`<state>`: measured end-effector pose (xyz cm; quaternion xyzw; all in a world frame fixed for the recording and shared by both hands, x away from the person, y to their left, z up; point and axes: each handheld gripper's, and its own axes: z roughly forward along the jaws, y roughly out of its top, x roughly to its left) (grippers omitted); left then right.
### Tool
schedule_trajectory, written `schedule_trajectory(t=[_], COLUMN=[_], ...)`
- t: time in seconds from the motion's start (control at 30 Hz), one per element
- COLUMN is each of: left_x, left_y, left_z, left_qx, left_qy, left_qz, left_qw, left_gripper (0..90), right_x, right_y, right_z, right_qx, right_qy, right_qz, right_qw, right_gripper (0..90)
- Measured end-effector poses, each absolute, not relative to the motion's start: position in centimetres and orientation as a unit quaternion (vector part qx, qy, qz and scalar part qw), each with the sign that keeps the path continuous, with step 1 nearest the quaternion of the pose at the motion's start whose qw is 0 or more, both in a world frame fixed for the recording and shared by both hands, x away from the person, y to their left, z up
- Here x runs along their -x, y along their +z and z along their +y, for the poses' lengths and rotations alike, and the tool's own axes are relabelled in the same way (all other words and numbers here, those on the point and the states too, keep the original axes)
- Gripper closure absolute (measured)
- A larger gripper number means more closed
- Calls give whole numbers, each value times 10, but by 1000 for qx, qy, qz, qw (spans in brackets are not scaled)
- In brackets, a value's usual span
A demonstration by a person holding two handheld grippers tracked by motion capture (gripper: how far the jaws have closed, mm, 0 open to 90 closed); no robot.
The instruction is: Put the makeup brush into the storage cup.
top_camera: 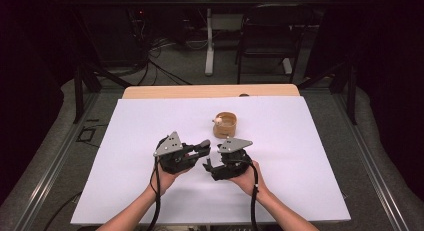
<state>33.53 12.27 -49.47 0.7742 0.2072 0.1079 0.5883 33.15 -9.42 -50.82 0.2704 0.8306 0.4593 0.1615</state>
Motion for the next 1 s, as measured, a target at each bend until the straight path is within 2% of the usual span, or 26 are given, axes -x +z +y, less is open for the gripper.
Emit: schedule_trajectory(t=[0.1,0.2,0.43,0.57,0.7,0.8,0.9,0.97,1.0], left_x=[-334,-334,-334,-335,-336,-337,-340,-341,-342], left_y=[-493,-492,-491,-493,-494,-495,-496,-496,-496], left_z=[123,123,124,123,124,125,128,129,131], left_qx=[-776,-774,-773,-772,-771,-770,-768,-766,-763], left_qy=[112,115,116,112,103,98,96,101,100], left_qz=[201,202,204,207,208,210,226,246,247], left_qw=[588,588,590,590,592,594,592,586,588], left_gripper=[771,771,770,769,758,644,440,247,197], right_x=[-332,-330,-329,-329,-329,-329,-329,-330,-331], right_y=[-509,-511,-511,-510,-511,-511,-511,-510,-510], right_z=[-90,-88,-88,-91,-91,-91,-93,-96,-97], right_qx=[-268,-258,-251,-248,-243,-240,-240,-243,-245], right_qy=[457,457,466,471,473,472,470,471,471], right_qz=[832,835,833,830,830,831,832,831,829], right_qw=[167,167,163,166,167,169,170,172,172], right_gripper=[392,503,646,768,788,790,789,789,790])
